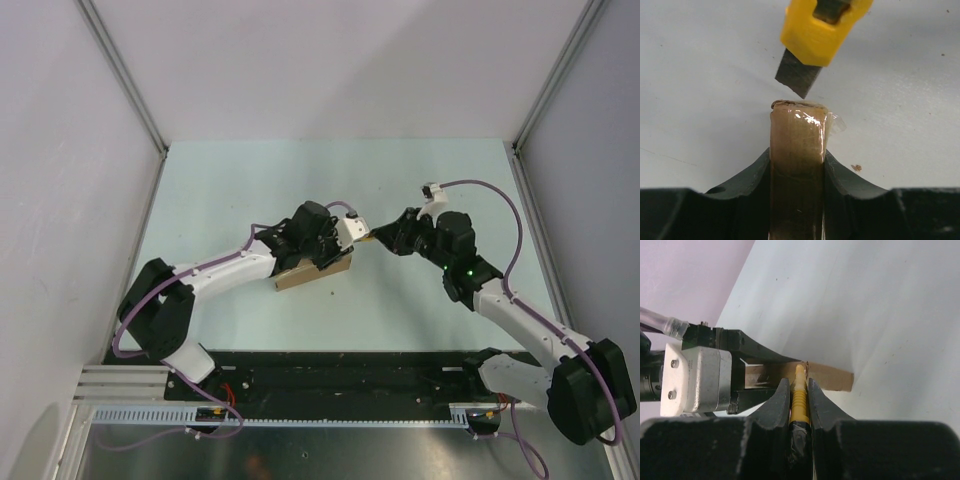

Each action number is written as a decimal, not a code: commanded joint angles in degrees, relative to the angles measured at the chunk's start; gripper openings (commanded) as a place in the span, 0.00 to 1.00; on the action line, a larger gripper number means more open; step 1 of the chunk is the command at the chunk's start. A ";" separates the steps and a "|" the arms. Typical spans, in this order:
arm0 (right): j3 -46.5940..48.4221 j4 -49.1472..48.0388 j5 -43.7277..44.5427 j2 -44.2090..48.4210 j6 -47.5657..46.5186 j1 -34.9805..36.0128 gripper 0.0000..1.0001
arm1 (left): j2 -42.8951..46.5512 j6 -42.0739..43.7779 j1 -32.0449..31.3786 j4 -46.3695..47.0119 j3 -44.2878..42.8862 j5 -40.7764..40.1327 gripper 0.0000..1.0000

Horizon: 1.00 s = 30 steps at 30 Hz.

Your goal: Unpack the express box

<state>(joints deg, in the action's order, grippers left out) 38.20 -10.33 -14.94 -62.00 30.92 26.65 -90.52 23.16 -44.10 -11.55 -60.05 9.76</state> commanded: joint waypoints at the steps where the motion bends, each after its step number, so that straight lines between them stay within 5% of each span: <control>1: -1.19 -7.51 3.33 1.27 1.07 0.68 0.00 | -0.27 3.83 -0.20 -0.58 1.87 1.76 0.19; 30: -1.54 -7.95 4.83 -3.13 -0.24 1.56 0.00 | -0.01 3.03 -0.55 -0.67 3.01 0.61 0.19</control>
<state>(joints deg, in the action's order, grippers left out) 36.60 -15.75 -10.33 -65.08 31.29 28.08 -90.17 23.14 -44.16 -10.31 -59.13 9.63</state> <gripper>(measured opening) 0.150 0.413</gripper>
